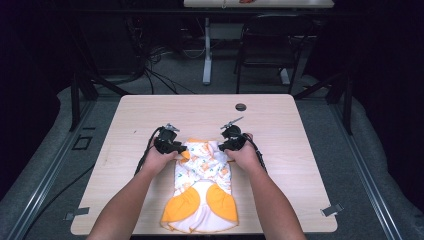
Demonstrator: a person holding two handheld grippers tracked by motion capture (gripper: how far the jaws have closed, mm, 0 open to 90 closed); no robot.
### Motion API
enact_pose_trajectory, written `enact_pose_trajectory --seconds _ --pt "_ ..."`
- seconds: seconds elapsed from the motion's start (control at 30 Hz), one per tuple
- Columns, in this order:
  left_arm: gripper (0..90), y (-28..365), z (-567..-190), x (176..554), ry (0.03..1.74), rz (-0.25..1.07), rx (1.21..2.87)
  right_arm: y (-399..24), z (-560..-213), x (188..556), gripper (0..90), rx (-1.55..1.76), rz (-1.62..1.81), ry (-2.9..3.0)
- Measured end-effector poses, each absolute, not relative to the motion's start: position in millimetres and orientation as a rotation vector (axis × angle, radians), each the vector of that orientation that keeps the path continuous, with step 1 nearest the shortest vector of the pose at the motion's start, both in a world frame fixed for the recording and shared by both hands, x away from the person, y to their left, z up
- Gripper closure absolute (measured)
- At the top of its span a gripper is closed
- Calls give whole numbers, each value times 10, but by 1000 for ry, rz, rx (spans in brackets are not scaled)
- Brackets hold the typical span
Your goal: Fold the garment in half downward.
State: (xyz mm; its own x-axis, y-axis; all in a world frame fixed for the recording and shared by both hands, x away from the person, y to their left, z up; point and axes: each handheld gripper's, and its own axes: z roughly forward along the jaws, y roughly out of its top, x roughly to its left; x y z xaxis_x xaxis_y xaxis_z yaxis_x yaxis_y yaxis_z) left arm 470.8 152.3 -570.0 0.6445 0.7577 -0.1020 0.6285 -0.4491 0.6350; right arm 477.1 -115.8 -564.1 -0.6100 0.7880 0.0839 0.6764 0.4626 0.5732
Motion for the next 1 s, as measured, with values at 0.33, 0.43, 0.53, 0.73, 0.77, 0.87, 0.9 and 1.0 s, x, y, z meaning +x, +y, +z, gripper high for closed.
enact_pose_trajectory --seconds 0.33,0.43,0.53,0.73,0.77,0.87,0.9,1.0 --pt "838 1499 -5686 4706 1094 225 2219 -1071 -5621 4694 869 1224 832 2551" --pt "846 1489 -5666 4710 1109 221 2220 -1065 -5629 4689 872 1237 868 2531" --pt "849 1502 -5588 4698 1096 229 2205 -1119 -5533 4689 874 1203 851 2557" --pt "850 1537 -5428 4668 1065 245 2176 -1181 -5410 4653 874 1177 904 2536" --pt "850 1543 -5396 4664 1057 243 2176 -1185 -5388 4642 874 1175 909 2537" --pt "850 1550 -5300 4645 1039 262 2166 -1178 -5314 4614 874 1141 913 2525" --pt "850 1561 -5272 4644 1036 268 2162 -1178 -5259 4608 874 1123 907 2528" --pt "851 1583 -5210 4641 1036 283 2155 -1169 -5134 4596 874 1094 922 2508"
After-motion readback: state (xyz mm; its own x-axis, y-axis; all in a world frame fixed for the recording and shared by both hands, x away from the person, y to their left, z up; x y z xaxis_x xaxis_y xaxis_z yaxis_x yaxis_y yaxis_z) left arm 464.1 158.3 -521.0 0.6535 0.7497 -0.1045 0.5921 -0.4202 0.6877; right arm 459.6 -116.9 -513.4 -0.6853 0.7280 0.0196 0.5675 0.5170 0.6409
